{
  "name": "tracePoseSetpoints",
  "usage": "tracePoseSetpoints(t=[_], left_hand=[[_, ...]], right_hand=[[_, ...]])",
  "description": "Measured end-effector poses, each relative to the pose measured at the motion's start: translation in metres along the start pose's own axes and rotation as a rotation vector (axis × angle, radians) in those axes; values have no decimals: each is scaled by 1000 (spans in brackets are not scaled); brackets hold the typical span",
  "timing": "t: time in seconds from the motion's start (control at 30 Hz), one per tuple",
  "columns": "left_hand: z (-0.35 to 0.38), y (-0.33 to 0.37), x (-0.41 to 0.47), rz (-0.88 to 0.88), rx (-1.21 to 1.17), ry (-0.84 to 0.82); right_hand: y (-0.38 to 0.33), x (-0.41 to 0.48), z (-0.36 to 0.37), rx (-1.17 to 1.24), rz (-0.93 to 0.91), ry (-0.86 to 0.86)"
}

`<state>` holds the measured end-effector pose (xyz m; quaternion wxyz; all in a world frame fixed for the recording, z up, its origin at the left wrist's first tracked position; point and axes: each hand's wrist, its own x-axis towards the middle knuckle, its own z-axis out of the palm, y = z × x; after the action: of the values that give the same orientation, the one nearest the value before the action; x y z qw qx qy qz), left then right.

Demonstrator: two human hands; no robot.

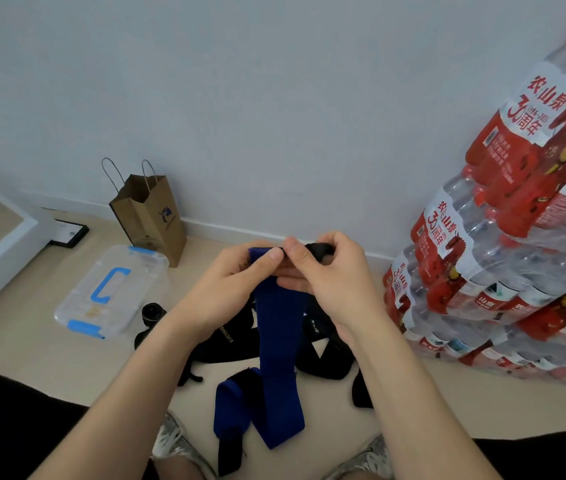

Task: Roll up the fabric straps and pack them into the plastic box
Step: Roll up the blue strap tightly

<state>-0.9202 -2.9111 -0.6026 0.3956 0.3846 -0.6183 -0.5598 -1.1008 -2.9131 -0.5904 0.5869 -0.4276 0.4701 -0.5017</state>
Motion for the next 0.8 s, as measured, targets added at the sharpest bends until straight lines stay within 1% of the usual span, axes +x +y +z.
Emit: tracePoseSetpoints(t=[0.07,0.13,0.2,0.23,0.27,0.33,0.37,0.4,0.43,0.5,0.53,0.6,0.67,0.73,0.8], left_hand=[[0,-1,0,-16,-39,19],[-2,-2,0,-16,-15,48],[-4,-5,0,17,97,75],[-3,-7,1,32,174,100],[-3,-9,2,42,242,128],[-2,-11,2,67,306,167],[-2,-12,3,86,317,175],[-3,-12,3,100,321,176],[-4,-11,3,106,307,169],[-7,-10,2,102,202,134],[-7,-8,2,94,124,118],[-6,-3,0,48,-46,108],[-3,2,-1,-14,-164,143],[-3,2,0,-55,-192,203],[-5,0,0,-66,-161,242]], right_hand=[[3,0,-3,-58,-31,-17],[2,1,-8,-101,-26,-53],[-1,3,-15,-124,24,-73],[-2,3,-18,-186,32,-57],[-2,4,-21,-319,5,-5],[-1,7,-30,-677,-119,156],[-1,8,-34,-770,-179,194],[-1,9,-37,-774,-209,163],[-1,9,-39,-719,-217,77],[-1,9,-38,-588,-223,-83],[0,8,-37,-551,-249,-104],[3,10,-32,-579,-355,-62],[5,10,-27,-648,-454,-22],[7,9,-25,-682,-513,-6],[4,8,-27,-669,-475,-27]])
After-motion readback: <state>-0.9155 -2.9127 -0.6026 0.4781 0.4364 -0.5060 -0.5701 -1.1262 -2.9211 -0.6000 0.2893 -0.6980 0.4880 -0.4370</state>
